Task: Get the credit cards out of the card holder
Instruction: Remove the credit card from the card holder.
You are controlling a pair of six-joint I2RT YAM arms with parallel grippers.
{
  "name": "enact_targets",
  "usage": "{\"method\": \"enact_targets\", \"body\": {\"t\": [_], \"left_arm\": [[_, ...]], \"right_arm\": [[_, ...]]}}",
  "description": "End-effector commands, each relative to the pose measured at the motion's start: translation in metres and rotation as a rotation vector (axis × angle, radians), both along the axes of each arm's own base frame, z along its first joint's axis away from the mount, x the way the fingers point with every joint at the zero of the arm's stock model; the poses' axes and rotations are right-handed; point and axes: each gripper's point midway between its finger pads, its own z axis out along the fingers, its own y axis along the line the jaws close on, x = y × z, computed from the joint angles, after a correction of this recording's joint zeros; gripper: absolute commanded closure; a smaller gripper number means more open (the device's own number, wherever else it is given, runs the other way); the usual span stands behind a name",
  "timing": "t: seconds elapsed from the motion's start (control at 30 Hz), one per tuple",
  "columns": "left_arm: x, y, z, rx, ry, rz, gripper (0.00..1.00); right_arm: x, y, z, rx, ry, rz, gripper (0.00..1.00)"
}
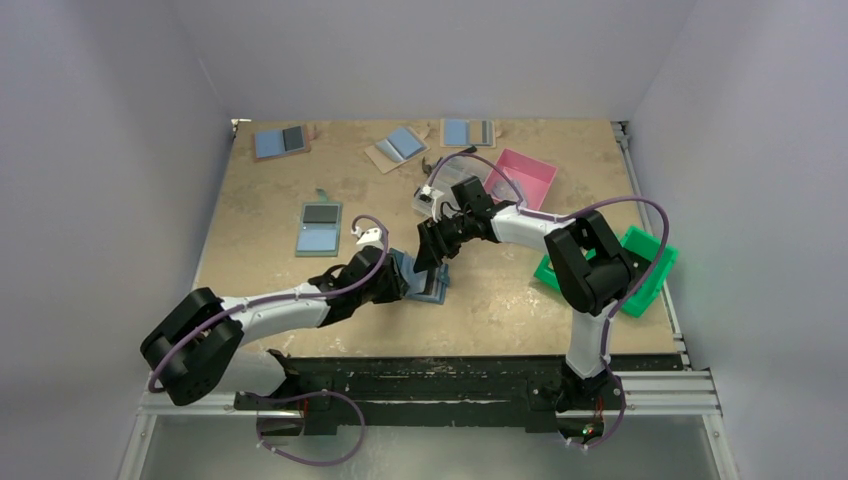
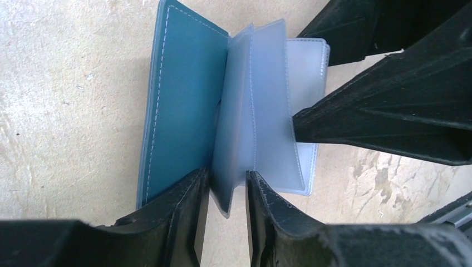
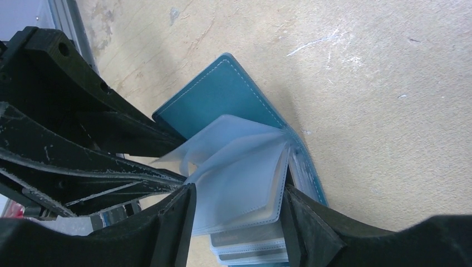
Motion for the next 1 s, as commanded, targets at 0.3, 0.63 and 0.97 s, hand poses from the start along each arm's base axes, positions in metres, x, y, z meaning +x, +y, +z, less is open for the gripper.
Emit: {"method": "enact_targets", "body": {"t": [0.3,0.63,0.97], "left_arm": [[0.013,0.011,0.001,0.024,-0.017,0.058,0.68],[0.014,0.012,0.009,0.007,-0.035,0.06,0.68],[0.012,0.012,0.047,-0.059,-0.112,0.036,0.63]], "right_arm": [[0.001,0.008,0.02,0.069,-0.008,0.024,0.4],[0.003,0.007,0.019,0.057,-0.016,0.011,0.44],[0.007,0.006,0.013,0.037,-0.017,-0.009,0.66]]}}
